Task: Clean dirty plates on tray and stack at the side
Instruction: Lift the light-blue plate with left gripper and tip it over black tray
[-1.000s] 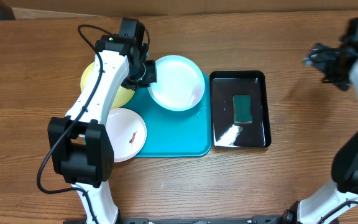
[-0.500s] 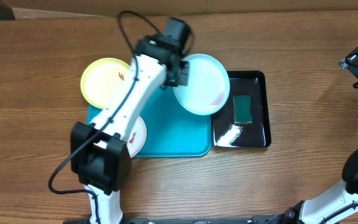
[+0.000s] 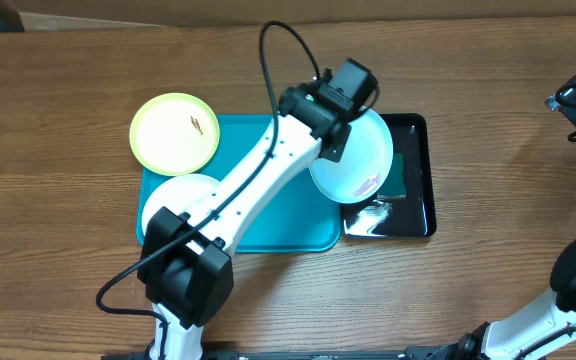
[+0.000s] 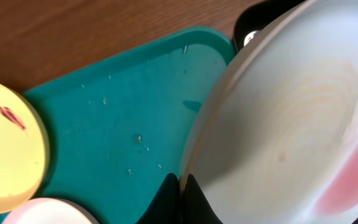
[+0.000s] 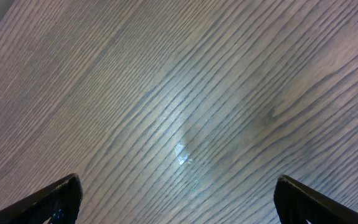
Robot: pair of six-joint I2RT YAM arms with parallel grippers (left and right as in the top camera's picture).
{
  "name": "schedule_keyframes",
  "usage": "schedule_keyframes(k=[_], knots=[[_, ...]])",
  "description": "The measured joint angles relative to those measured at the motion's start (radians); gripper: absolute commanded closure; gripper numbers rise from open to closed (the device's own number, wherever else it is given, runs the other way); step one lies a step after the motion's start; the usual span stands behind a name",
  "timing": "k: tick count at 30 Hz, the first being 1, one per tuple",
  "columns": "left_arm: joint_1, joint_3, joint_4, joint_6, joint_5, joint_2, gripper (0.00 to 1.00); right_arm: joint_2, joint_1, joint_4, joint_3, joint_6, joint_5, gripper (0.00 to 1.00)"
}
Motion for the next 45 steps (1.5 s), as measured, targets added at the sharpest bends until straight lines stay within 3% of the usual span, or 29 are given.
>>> schedule_keyframes(k=[26,45], knots=[[-0.222,0.0,0.032,0.011,-0.312,0.0,0.96,0.0,0.0,0.0,0.0,0.0,0.0,0.0],[-0.504,0.0,0.056,0.016,-0.795,0.0,0.96,0.0,0.0,0.0,0.0,0.0,0.0,0.0]])
